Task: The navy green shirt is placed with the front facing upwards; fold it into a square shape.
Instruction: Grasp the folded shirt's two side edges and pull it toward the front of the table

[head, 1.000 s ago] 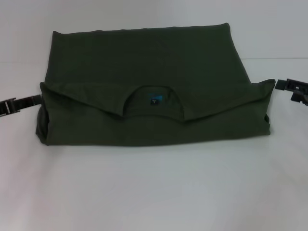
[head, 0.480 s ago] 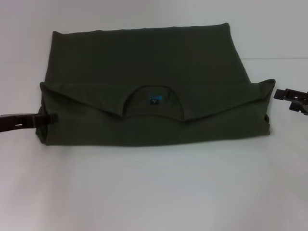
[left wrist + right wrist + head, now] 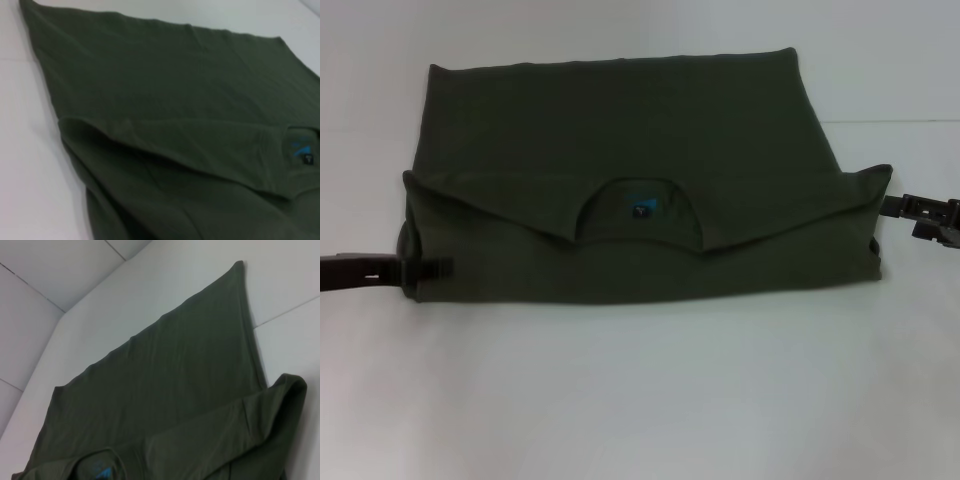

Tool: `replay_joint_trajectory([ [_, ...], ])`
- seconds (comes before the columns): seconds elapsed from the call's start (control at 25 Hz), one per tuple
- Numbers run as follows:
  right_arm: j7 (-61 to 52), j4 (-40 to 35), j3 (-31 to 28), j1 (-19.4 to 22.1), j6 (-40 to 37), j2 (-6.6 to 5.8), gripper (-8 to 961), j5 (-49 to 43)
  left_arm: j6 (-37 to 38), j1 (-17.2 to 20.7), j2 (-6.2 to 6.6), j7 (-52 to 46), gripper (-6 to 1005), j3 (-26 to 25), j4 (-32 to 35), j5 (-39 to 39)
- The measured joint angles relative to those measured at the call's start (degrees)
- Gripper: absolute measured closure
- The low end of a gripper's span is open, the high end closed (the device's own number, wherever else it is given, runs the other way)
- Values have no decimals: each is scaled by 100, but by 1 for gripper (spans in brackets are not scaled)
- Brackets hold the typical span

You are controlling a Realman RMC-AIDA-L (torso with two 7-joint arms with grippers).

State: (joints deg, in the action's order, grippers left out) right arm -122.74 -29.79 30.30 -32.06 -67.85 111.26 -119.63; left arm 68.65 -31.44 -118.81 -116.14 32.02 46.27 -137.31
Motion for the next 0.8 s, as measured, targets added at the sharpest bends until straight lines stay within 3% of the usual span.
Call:
replay_joint_trajectory([
  [0.32,12,8,4,4,0,3,58,2,-245,-5,-36,-43,436,84,-7,-81],
  [0.56,14,9,12,-2,9,7,58,-2,-137,-23,-33,-48,330,210,-50,-85],
  [0.8,14,9,20,-9,16,8,59,-6,-44,-113,7,-57,362,269,-239,-89],
])
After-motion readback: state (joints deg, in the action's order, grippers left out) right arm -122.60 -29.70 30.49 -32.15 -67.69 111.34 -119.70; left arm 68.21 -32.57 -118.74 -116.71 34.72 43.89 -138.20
